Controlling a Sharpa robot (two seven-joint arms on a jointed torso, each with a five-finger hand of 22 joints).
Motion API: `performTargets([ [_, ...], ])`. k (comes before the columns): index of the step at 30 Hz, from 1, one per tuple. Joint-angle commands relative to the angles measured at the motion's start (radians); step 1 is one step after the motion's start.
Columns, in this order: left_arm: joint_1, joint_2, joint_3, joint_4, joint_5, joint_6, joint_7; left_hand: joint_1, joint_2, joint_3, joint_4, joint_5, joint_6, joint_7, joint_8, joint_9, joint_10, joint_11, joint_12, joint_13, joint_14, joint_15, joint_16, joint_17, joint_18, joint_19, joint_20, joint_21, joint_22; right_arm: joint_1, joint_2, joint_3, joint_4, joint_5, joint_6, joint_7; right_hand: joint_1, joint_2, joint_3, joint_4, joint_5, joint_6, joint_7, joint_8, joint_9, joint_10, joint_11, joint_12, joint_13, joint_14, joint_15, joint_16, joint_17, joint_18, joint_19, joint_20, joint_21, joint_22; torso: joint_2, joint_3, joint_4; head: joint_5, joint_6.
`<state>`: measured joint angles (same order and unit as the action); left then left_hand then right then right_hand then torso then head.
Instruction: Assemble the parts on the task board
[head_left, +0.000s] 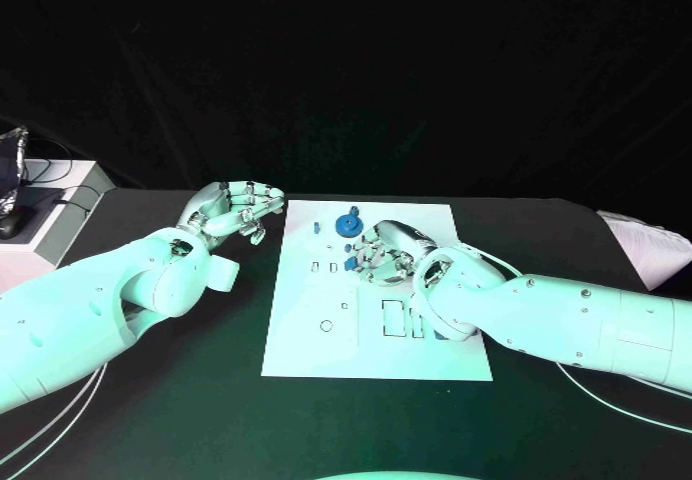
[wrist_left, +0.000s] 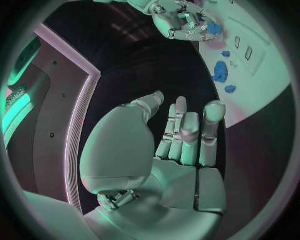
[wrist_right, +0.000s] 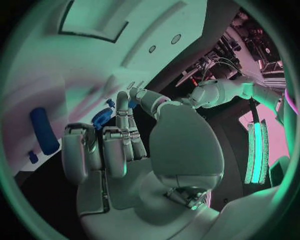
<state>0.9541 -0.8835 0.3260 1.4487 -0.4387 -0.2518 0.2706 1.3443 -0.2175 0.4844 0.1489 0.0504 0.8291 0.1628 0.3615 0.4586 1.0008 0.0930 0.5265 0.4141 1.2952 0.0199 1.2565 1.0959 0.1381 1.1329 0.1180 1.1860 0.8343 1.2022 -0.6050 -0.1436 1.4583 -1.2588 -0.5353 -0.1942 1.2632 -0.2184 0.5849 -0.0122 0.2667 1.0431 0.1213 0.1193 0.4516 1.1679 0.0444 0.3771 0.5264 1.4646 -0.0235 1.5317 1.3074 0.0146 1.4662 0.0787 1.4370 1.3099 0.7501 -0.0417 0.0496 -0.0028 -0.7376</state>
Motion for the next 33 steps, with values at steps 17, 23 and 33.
performTargets([
  [17,0.000,-0.007,0.001,0.004,0.000,0.004,-0.001,0.007,0.003,0.004,-0.002,0.000,-0.010,0.000,-0.001,-0.002,-0.009,-0.002,0.006,0.000,0.005,0.003,0.005,-0.002,0.007,0.005,0.002,0.005,0.002,0.068,0.025,0.002,0.042,-0.329,0.217,-0.267,-0.020,-0.010,-0.007,0.015,-0.003,0.002,-0.003,-0.006,0.001,0.010,-0.005,0.017,0.008,0.081,-0.008,-0.002,0.144,0.014,0.056,-0.005,0.010,0.198,0.003,0.0001,0.0012,-0.001,0.005],
  [23,0.000,-0.007,0.001,0.004,0.000,0.004,-0.002,0.007,0.003,0.004,-0.002,0.000,-0.010,0.000,-0.001,-0.002,-0.009,-0.002,0.006,0.000,0.005,0.003,0.005,-0.002,0.007,0.005,0.002,0.005,0.002,0.081,0.032,0.002,0.049,-0.353,0.260,-0.295,-0.022,-0.011,-0.007,0.017,-0.002,0.003,-0.004,-0.005,0.001,0.012,-0.006,0.020,0.009,0.081,-0.008,-0.003,0.142,0.014,0.056,-0.006,0.011,0.198,0.003,0.0003,0.0004,0.000,0.005],
  [33,0.000,-0.007,0.001,0.003,-0.001,0.004,-0.003,0.007,0.003,0.004,-0.002,0.000,-0.010,0.000,-0.001,-0.002,-0.009,-0.002,0.006,0.000,0.005,0.003,0.005,-0.002,0.007,0.005,0.002,0.005,0.002,0.091,0.059,0.000,0.039,-0.416,0.369,-0.331,-0.026,-0.015,-0.009,0.022,-0.002,0.002,-0.004,-0.007,0.000,0.013,-0.007,0.022,0.012,0.080,-0.009,-0.004,0.138,0.015,0.055,-0.006,0.006,0.196,0.003,0.0023,0.0011,0.000,0.002],
])
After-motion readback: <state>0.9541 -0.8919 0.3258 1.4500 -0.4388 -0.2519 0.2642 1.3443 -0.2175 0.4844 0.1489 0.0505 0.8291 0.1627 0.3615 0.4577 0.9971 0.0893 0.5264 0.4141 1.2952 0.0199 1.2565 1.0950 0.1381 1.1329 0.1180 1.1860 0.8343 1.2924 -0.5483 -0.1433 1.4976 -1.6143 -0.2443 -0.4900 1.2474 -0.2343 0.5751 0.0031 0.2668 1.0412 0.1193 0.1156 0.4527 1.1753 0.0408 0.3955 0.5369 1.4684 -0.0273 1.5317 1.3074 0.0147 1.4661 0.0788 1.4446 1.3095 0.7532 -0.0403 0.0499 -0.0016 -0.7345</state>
